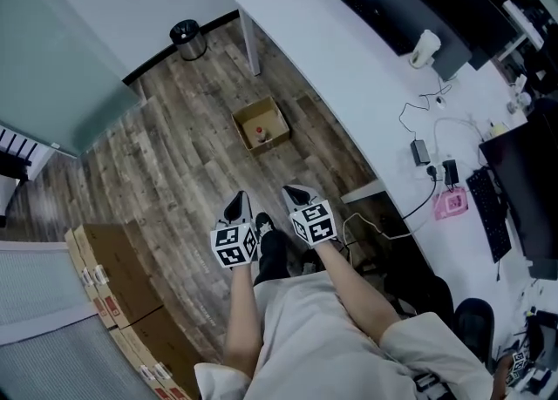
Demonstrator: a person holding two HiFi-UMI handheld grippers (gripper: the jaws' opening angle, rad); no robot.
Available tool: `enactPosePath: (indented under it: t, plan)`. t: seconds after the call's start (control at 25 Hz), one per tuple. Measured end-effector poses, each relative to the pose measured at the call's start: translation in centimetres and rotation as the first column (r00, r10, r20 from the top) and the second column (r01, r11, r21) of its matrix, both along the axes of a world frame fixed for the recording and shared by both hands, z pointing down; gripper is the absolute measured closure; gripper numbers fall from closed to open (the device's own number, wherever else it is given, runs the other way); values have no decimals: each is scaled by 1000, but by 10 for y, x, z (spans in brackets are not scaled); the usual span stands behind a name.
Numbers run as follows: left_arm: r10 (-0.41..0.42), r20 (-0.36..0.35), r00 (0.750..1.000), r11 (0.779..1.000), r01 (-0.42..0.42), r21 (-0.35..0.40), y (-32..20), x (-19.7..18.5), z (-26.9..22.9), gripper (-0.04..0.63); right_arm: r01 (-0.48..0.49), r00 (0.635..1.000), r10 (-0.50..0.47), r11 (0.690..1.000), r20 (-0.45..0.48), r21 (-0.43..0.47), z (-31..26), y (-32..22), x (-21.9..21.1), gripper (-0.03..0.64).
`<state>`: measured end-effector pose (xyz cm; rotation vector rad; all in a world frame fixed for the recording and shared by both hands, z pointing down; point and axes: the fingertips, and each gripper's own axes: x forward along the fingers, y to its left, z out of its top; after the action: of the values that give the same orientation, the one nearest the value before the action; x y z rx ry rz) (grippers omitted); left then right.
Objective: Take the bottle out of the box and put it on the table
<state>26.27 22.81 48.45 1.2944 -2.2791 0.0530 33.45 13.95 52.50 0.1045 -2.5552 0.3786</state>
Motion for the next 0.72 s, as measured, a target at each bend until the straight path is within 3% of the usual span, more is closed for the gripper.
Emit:
enactPosePath:
  t: [0.72]
  plan:
    - [60, -19, 998, 997, -59, 41, -62, -149, -2, 581, -22, 999, 23, 1000, -42, 12, 6, -40, -114, 577]
